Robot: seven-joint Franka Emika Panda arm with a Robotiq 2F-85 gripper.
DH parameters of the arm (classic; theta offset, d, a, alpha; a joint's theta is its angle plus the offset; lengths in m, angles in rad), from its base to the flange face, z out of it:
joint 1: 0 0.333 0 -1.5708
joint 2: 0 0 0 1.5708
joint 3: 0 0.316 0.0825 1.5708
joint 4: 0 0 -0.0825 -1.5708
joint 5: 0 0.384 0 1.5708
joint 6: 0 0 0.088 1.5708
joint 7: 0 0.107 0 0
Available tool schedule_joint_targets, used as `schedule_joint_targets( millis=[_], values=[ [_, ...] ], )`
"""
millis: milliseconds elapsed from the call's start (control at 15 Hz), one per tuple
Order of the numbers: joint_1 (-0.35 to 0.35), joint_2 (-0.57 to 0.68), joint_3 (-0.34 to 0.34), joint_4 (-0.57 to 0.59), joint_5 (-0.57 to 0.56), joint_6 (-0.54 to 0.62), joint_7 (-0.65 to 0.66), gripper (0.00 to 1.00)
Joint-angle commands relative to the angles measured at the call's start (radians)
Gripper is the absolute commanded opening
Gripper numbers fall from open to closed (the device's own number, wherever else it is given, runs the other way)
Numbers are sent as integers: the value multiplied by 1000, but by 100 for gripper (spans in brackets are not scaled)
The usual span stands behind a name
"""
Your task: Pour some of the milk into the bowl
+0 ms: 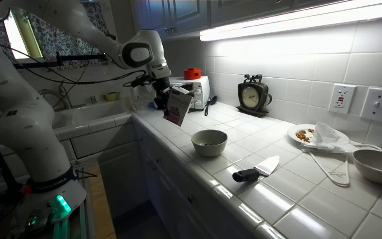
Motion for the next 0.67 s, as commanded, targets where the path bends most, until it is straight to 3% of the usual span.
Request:
schedule_joint_targets(
  millis=[0,600],
  values=[
    [16,-15,-55,74,133,-123,-61,16],
    [-1,15,-154,183,411,-292,-154,16]
  ],
)
